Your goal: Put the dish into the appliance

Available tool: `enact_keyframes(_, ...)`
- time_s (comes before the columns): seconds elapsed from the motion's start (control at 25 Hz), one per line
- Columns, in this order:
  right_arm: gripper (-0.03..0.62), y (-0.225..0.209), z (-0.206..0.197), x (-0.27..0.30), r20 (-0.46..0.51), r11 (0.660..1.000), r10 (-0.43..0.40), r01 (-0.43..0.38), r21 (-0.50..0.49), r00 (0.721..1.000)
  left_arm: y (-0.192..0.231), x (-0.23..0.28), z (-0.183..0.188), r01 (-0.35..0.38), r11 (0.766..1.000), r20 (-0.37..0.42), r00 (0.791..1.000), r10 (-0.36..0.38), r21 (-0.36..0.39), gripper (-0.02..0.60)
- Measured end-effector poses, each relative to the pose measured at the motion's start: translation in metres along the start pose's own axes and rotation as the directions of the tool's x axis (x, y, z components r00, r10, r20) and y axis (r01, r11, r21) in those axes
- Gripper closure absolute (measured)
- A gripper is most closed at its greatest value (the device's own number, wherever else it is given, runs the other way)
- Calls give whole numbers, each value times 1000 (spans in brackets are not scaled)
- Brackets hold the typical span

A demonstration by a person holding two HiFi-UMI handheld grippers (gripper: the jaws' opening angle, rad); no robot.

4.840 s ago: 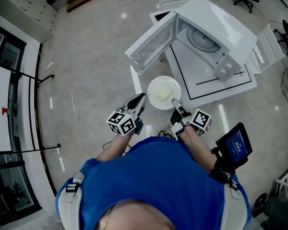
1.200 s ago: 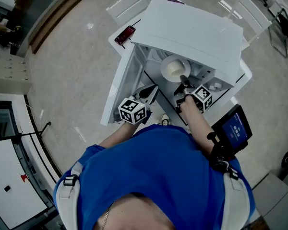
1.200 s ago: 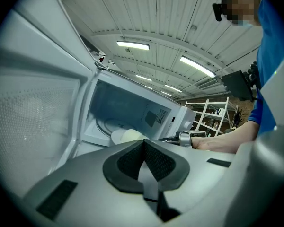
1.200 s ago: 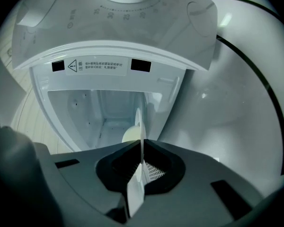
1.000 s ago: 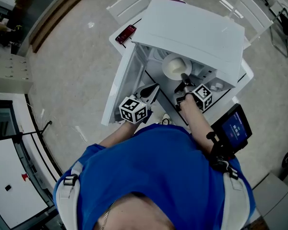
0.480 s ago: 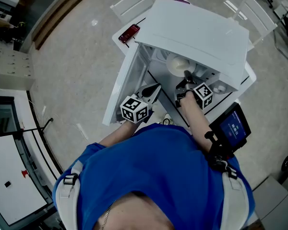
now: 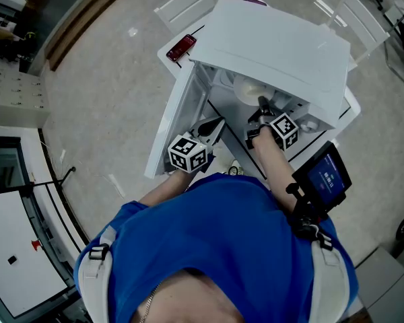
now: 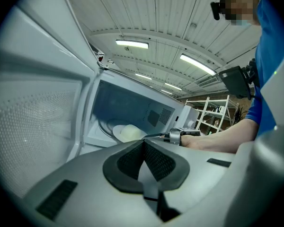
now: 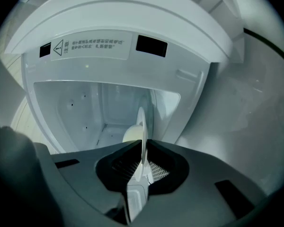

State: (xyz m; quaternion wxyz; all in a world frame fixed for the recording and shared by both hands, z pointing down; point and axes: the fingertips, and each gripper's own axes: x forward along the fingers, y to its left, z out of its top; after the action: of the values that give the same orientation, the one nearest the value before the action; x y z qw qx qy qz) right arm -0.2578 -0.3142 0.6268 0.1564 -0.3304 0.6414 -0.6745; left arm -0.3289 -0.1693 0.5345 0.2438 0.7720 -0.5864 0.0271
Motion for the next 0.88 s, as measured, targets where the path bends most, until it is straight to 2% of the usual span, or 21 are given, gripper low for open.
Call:
enact_keyframes(0.12,580,0,0,1,-13,999,-3,2,-46,1000,1,1,-1,1,1000,0,1000,-1,1,574)
enact_keyframes(0.28,542,0,-2,3,-37,994,-4,0,-108,999,4,3,-2,-1,1000,-2,1000,1,4,574)
enact_keyframes(0.48,532,-1,-3,3,-64,977,-19,5,-214,998,6,7,-3,2,1000,-6,1000,-2,9,574)
enact_keyframes(0.68,530,1,-5,5,-94,927,-24,-13,-376,995,9,11,-5,0,1000,-5,1000,0,9,574)
enact_keyframes(0.88,487,0,-7,3,-122,863,-51,-18,-505,991,10,14,-7,0,1000,-4,1000,1,8,574)
